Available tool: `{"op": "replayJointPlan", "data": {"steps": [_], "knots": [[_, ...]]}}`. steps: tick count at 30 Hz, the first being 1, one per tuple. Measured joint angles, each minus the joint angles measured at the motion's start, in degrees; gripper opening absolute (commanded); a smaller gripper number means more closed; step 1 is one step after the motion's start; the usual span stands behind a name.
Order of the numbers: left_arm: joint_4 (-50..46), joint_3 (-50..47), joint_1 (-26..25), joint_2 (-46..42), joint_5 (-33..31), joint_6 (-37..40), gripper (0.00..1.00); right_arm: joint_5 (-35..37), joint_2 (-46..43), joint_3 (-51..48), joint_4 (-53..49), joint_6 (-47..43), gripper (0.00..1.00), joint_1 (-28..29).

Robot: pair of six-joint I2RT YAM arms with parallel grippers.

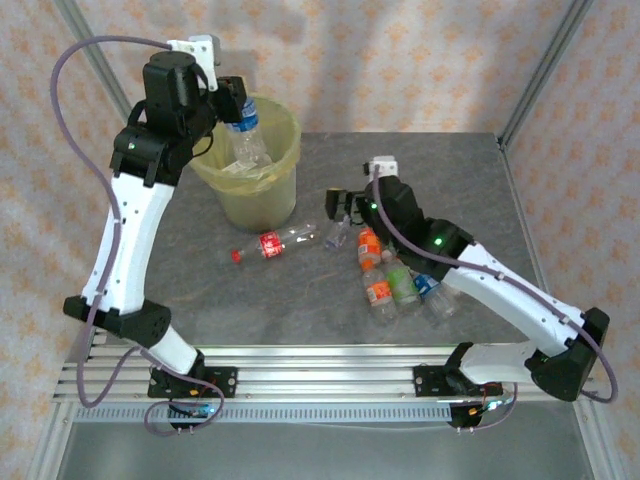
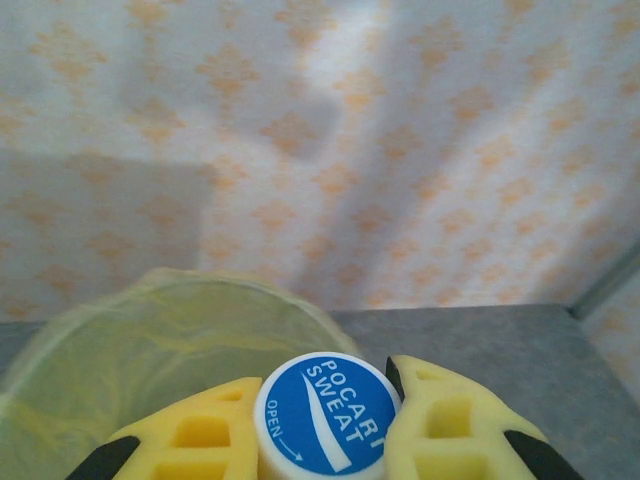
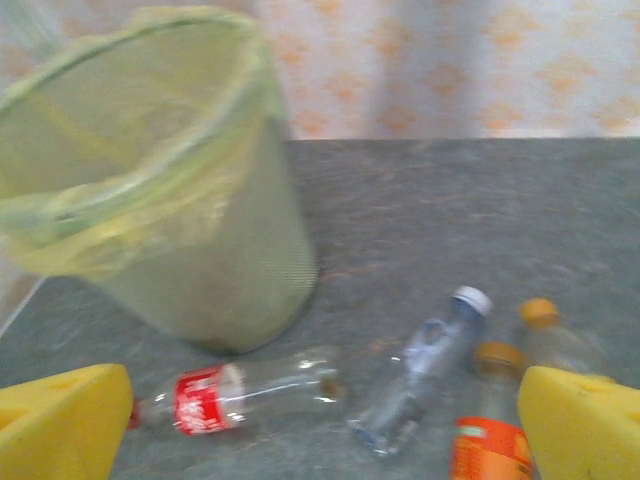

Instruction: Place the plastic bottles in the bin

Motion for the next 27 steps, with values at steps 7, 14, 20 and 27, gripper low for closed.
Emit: {"op": "replayJointPlan", "data": {"steps": [7,14,20,27], "knots": [[-6.0,12.0,3.9,12.6,-2.4,3.6,0.09,5.4,-5.7,-0.1,-8.9,7.4,0.99,-7.3],[-10.5,16.9,5.2,23.2,-3.4,6.2,0.09,5.6,-10.0,-1.5,-18.9,12.9,0.99,-17.3],[-14.8,19.5,5.2,30.1,-3.7,9.6,0.11,3.9,-11.7,-4.4,-27.5,15.2,0.99,-23.3],[-18.1,19.9,5.2,32.7,-5.3,12.5,0.16,-3.7,-13.1,-10.1,-32.4,15.4,0.99,-26.3]]}}
